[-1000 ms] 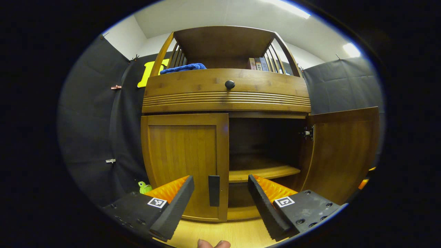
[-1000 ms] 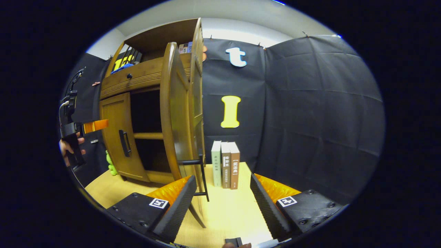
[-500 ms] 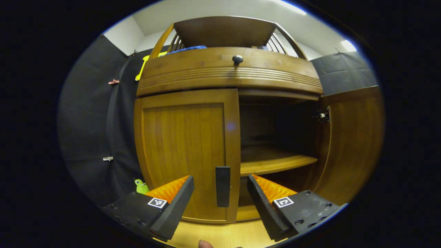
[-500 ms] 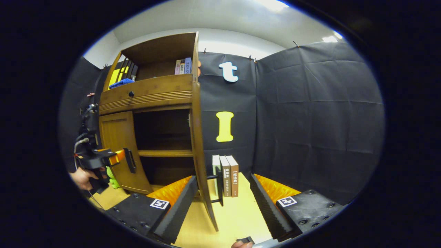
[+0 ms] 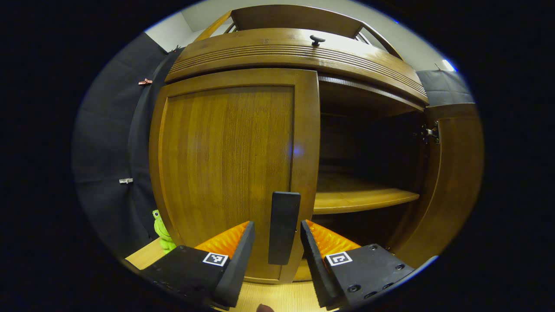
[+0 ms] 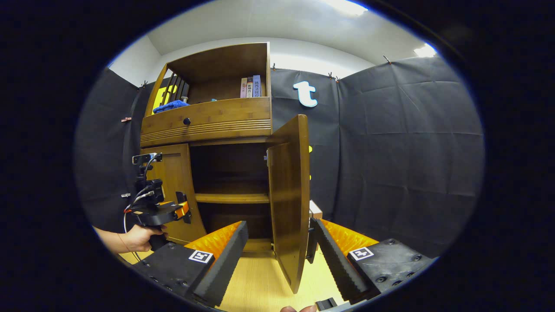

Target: Open the right door of the double-door shoe cabinet with the right hand, and open the left door with the left hand.

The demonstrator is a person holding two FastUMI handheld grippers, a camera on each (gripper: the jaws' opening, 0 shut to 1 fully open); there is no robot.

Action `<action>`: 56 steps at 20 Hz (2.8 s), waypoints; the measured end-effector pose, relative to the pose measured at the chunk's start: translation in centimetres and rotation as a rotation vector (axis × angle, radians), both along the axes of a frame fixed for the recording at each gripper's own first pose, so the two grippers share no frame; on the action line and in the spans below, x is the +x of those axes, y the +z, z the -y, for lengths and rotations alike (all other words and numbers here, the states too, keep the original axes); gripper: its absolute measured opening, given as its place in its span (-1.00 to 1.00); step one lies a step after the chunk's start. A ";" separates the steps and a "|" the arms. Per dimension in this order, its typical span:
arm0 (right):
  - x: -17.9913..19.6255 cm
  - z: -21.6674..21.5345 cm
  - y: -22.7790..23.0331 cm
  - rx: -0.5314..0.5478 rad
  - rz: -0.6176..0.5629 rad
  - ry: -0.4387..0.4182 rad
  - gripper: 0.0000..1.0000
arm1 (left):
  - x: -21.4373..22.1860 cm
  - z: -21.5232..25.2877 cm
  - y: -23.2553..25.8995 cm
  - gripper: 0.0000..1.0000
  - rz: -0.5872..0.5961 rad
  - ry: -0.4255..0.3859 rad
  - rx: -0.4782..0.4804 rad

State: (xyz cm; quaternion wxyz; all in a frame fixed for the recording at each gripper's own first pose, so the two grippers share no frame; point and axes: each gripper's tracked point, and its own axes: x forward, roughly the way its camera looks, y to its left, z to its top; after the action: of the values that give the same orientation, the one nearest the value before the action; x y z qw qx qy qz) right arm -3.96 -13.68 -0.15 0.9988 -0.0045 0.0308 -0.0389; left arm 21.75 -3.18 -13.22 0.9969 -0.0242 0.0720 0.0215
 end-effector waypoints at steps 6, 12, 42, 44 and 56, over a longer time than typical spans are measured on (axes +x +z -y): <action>-0.5 -0.2 -0.4 -0.041 -0.001 -0.006 0.84 | 1.2 0.6 -1.3 -0.07 -0.024 0.004 0.032; -1.5 -0.3 -0.6 -0.054 -0.008 -0.014 0.97 | 0.7 0.4 -2.0 -0.35 -0.075 0.008 0.054; -3.6 -13.7 -2.0 -0.047 0.009 0.195 0.96 | -20.4 -16.1 -1.1 -0.68 -0.099 0.041 -0.015; -3.5 -14.1 -2.0 -0.045 0.009 0.200 0.96 | -20.9 -17.0 -1.5 -0.71 -0.099 0.038 -0.014; -3.2 -15.5 -2.5 -0.016 0.010 0.206 0.96 | -22.9 -24.2 -0.9 -0.96 -0.063 0.082 -0.017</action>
State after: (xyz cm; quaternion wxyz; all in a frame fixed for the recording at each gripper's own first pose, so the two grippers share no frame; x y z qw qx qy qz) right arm -7.20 1.79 -2.66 0.9975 -0.0154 0.0247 0.0637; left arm -1.18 21.01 -14.10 0.9921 -0.0351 0.1027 0.0627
